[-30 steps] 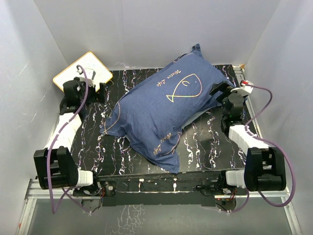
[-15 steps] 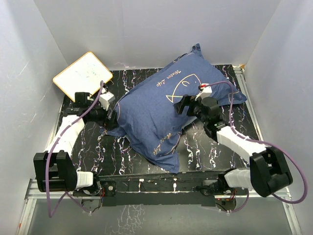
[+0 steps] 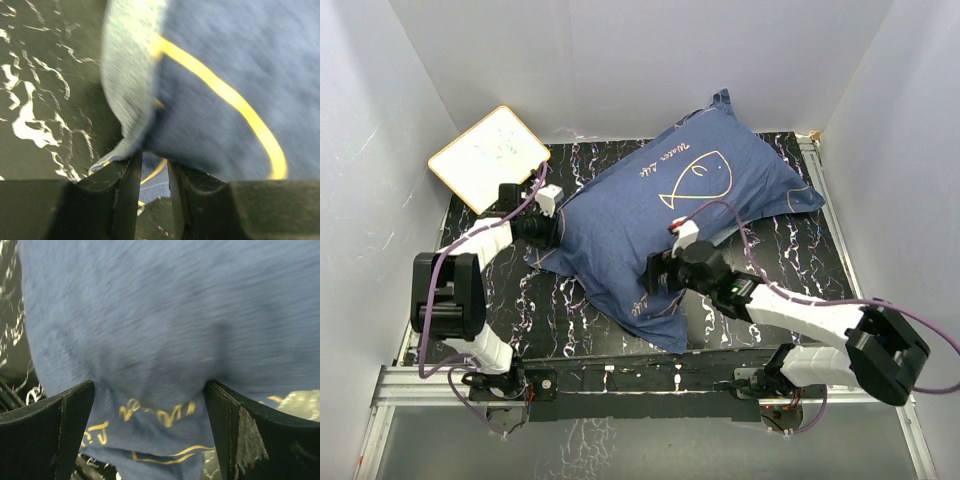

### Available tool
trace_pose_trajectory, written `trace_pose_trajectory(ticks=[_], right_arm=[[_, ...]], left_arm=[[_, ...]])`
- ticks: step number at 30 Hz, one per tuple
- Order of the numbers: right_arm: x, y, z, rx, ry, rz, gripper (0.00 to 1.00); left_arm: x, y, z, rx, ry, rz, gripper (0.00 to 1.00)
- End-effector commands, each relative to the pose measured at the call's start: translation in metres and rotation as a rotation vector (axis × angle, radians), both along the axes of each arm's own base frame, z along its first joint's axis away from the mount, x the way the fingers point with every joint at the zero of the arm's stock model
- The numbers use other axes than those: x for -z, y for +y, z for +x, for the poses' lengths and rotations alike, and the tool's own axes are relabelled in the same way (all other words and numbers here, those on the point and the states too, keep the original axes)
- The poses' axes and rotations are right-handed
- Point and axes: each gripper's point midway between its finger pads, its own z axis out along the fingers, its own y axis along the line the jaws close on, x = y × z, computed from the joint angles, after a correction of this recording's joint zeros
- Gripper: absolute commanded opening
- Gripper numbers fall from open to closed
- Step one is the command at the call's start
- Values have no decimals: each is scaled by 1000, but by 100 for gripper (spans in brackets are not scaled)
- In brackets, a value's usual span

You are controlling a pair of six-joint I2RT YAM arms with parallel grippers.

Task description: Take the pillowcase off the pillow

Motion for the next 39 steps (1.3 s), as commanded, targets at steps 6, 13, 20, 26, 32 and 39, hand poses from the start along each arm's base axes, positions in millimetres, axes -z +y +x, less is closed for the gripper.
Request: trace_pose_trajectory(ticks=[6,13,20,26,32,39], right_arm=[[32,72,-28,-150,109,-41,91],[58,130,-19,-270,124,-60,82],[30,233,7,-416,109,50,75],[-19,234,28,-398,87,115,79],[-77,137,49,-245,63,162,91],[-89,-30,89,174,71,126,95]], left_arm=[[-31,49,73,-265,-101,156,0],[-101,100,89,-431,-184,58,0],[-150,98,52,-351,-267,43,86],[-146,77,1,-187,-220,29,97],[-105,32,-53,11,-57,-136,97],[-49,3,-50,75,-39,-10,97]])
